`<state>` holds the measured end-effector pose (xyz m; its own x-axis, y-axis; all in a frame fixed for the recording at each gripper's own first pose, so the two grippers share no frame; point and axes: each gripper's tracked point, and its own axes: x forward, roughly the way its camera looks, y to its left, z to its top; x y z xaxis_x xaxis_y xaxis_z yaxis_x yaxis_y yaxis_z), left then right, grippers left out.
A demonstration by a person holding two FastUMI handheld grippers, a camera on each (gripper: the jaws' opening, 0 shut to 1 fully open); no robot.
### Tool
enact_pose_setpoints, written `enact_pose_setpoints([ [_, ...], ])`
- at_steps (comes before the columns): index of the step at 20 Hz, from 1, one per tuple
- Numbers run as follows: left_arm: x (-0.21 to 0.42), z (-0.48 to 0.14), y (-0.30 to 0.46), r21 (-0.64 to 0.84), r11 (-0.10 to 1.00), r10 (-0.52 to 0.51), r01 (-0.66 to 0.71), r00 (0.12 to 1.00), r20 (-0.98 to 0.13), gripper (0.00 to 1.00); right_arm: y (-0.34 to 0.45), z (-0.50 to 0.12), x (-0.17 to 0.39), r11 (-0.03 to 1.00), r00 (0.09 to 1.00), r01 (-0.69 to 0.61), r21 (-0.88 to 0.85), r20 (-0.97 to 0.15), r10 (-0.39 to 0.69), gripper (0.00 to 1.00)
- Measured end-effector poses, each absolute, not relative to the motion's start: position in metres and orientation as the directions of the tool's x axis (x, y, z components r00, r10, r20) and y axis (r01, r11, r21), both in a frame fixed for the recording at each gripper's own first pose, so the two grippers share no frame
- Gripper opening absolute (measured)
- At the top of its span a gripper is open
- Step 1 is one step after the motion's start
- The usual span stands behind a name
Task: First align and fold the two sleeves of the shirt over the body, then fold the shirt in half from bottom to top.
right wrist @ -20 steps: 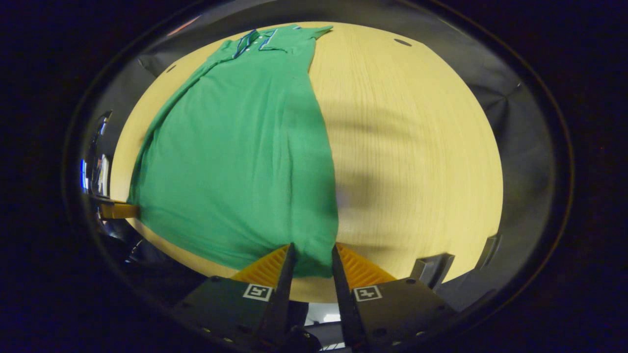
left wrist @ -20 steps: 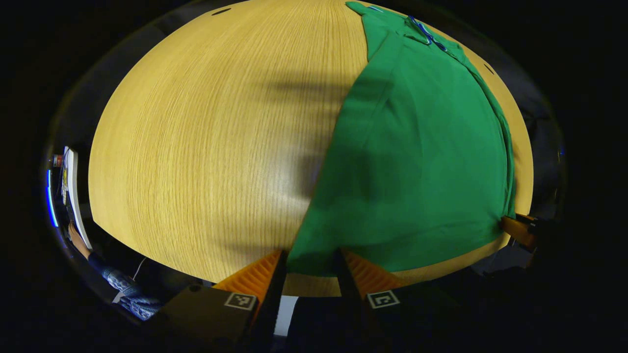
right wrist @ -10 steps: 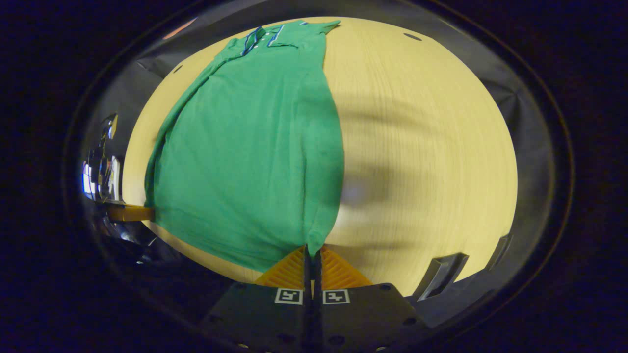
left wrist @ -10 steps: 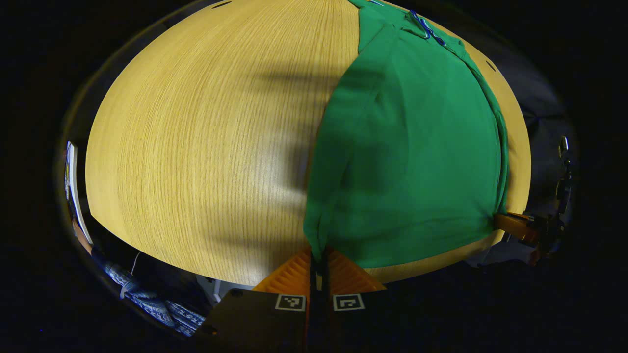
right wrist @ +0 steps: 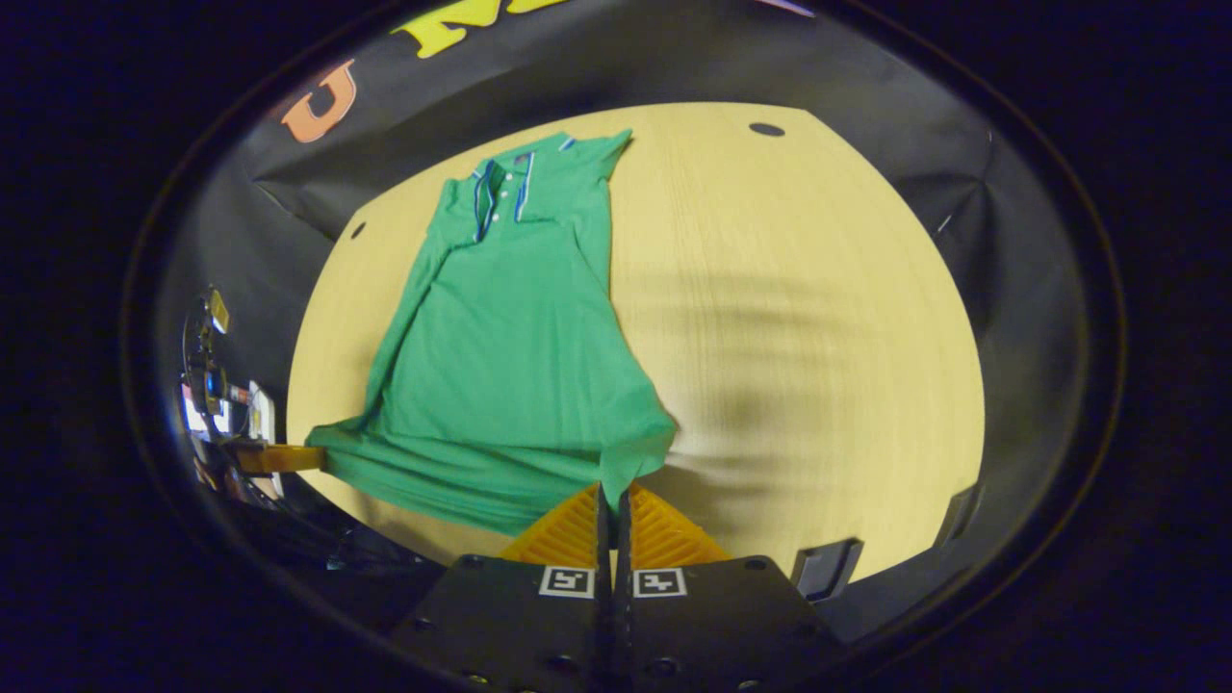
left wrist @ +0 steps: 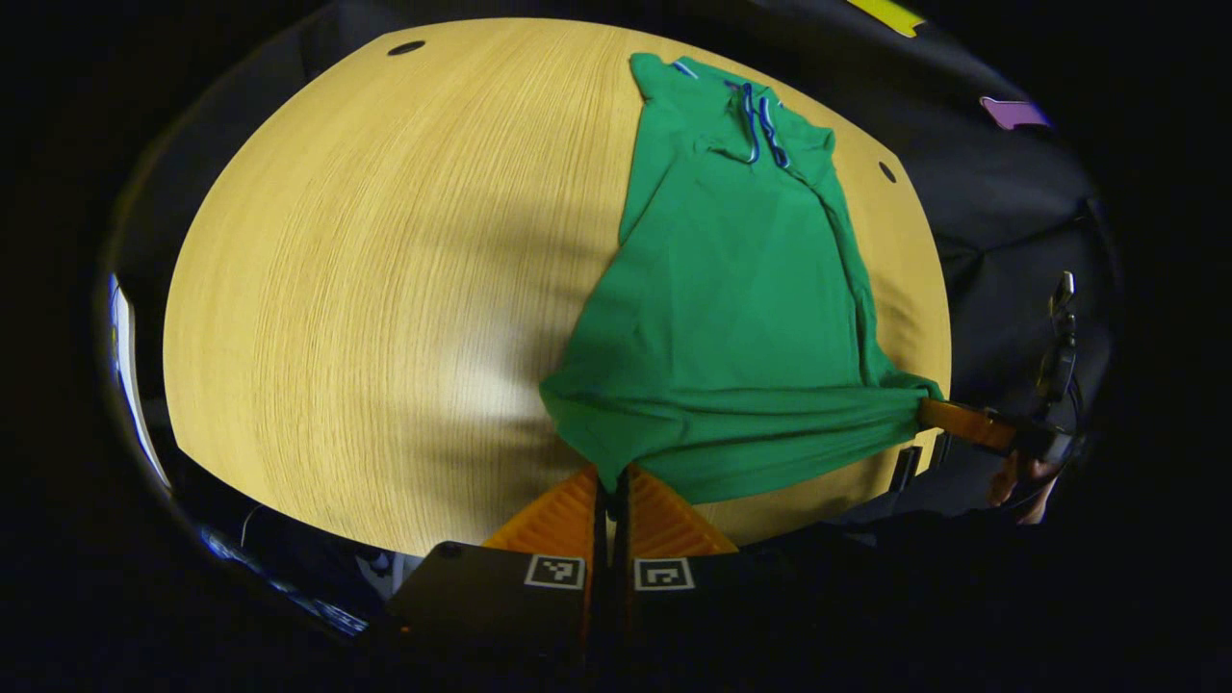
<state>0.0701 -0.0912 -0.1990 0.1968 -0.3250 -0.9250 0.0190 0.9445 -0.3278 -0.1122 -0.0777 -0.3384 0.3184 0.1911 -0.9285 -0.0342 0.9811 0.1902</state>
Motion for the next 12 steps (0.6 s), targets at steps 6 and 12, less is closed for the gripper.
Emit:
enact_pose_setpoints([
  [6,0.119,-0.202,-0.241,-0.340,0.936,-0.348,0.090,0.381,-0.857,0.06,-0.078,-0.294,-0.037,0.979,0.466,-0.043,0.198,-0.863,0.195,0.00],
  [12,0.157,-0.206,-0.309,-0.317,0.942,-0.325,0.113,0.550,-0.770,0.06,-0.070,-0.250,0.046,0.981,0.582,-0.078,0.176,-0.791,0.188,0.00],
])
